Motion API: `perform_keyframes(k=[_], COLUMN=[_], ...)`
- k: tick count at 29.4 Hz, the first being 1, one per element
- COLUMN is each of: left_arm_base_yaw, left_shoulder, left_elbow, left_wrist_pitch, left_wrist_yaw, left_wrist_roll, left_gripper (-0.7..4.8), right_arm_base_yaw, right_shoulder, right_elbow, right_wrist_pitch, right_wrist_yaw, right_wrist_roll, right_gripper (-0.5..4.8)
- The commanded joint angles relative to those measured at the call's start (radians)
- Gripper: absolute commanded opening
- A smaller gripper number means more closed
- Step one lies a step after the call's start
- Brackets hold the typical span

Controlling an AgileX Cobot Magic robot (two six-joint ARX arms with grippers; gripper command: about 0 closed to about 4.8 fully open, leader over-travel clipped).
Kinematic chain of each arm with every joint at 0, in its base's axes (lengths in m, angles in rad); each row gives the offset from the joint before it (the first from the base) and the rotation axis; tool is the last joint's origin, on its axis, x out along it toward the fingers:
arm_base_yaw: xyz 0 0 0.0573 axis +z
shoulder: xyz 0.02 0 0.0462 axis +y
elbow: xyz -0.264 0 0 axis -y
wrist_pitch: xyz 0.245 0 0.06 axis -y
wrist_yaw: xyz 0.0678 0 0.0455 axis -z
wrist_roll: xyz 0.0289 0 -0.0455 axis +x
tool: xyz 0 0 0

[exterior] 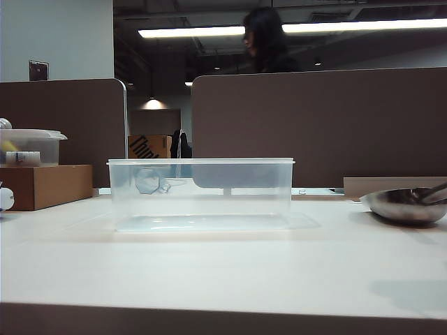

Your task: Pick up the metal ice scoop from the table and place it inside the transparent plastic box.

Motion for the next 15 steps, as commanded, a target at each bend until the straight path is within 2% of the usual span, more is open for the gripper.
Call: perform_keyframes(k=[1,15], left_arm_base_yaw=[0.001,-0.021], left_shoulder=[0.001,0.001], left_elbow=[0.000,-0.001], left_wrist_pitch=[0.011,0.011], left_wrist_yaw=[0.004,-0.002], left_wrist_roll=[0.000,0.000], left_gripper=[0.21,0.21], right_arm_base_yaw=[0.000,0.000], right_shoulder=[0.000,0.000], right_elbow=[-0.003,-0.003], right_wrist_pitch=[0.016,0.016], right_wrist_yaw=[-0.001,-0.004], right_wrist_roll=[0.005,0.013], right_gripper=[-0.01,-0.01])
